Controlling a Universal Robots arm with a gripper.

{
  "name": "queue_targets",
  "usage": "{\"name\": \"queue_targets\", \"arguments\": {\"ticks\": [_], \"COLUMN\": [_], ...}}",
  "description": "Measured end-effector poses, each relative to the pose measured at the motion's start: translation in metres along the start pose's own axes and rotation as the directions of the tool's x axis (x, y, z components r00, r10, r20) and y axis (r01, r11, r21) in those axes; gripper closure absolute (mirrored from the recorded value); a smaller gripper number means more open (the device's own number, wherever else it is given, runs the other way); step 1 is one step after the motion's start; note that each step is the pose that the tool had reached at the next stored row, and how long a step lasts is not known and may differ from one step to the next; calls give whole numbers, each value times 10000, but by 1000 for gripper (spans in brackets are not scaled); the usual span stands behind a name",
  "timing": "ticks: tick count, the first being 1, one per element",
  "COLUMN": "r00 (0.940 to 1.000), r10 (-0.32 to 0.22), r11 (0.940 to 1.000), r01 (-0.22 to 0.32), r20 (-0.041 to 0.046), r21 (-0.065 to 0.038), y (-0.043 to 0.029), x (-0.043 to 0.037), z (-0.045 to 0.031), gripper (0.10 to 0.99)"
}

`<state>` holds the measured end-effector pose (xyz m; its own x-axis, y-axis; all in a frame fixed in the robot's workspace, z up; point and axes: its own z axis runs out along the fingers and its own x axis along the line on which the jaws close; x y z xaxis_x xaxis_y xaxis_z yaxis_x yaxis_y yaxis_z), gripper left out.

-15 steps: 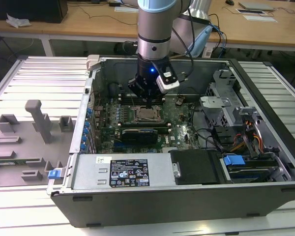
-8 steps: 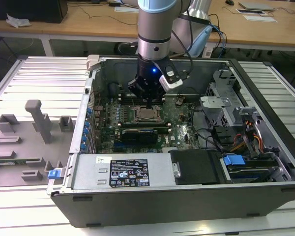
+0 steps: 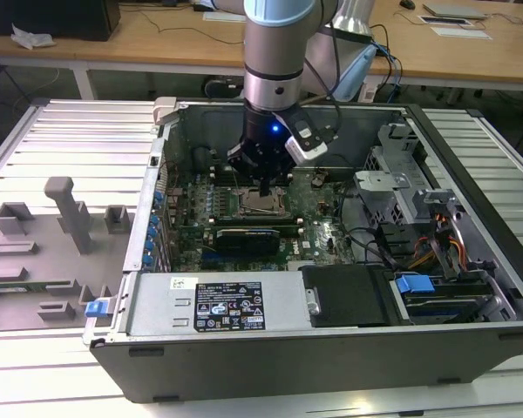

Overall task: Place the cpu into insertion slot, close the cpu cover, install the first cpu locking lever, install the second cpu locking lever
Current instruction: 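Close the cpu cover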

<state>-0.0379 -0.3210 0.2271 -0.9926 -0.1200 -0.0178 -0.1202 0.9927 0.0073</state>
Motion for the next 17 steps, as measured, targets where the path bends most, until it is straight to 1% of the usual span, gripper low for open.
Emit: {"name": "queue_targets", "arguments": {"ticks": [4, 7, 9, 17], "r00": [10000, 10000, 10000, 10000], "r10": [-8, -8, -8, -8], "r11": [10000, 10000, 10000, 10000], "r01": [8, 8, 8, 8], "r20": [-1, 0, -1, 0], "r21": [6, 6, 6, 7], "y": [-2, -1, -1, -1], "x": [0, -1, -1, -2], "z": [-24, -63, -111, -115], "gripper": [980, 980, 980, 980]}}
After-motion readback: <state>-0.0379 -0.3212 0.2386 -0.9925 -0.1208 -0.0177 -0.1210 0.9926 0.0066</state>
